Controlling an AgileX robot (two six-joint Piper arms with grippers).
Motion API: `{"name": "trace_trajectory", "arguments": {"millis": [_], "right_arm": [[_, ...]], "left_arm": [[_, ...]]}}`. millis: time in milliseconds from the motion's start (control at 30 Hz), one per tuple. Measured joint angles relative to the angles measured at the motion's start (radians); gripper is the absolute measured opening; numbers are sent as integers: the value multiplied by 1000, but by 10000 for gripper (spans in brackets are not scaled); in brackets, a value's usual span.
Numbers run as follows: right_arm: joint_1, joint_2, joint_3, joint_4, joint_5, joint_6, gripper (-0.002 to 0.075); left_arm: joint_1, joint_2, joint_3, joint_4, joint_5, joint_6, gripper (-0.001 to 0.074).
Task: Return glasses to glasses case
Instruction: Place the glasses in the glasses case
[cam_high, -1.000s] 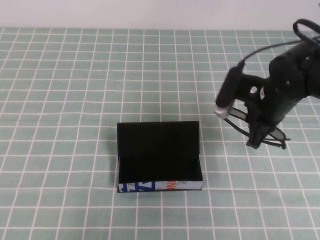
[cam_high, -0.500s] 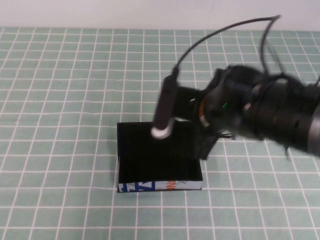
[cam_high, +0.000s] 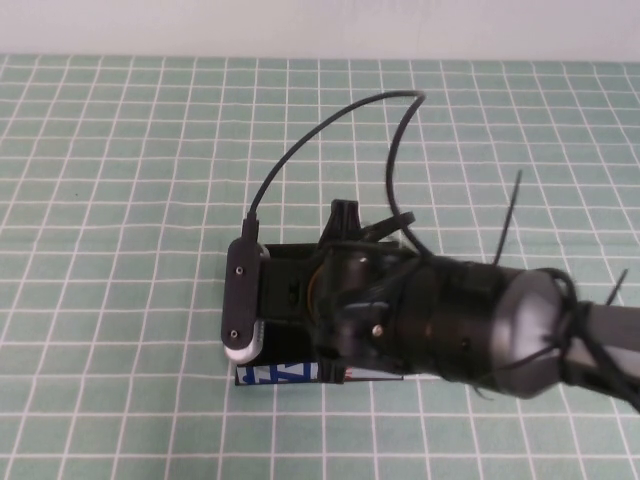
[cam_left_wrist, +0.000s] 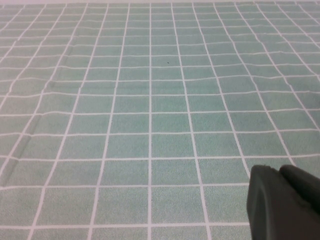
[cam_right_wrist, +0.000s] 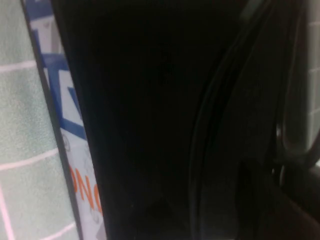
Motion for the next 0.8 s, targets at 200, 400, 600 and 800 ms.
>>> {"name": "trace_trajectory", "arguments": {"millis": [200,400,600,800], "right_arm": [[0,42,0,-44,-16,61,71],[0,55,2,-44,-30,69,71],[0,69,4,-42,-42,69,71],[0,73,4,-48,-53,69,104]], "left_arm": [[0,0,0,0,0,0,-2],[0,0,0,0,0,0,-2],[0,0,0,0,-1,0,-2],[0,0,0,0,-2,0,-2]]}}
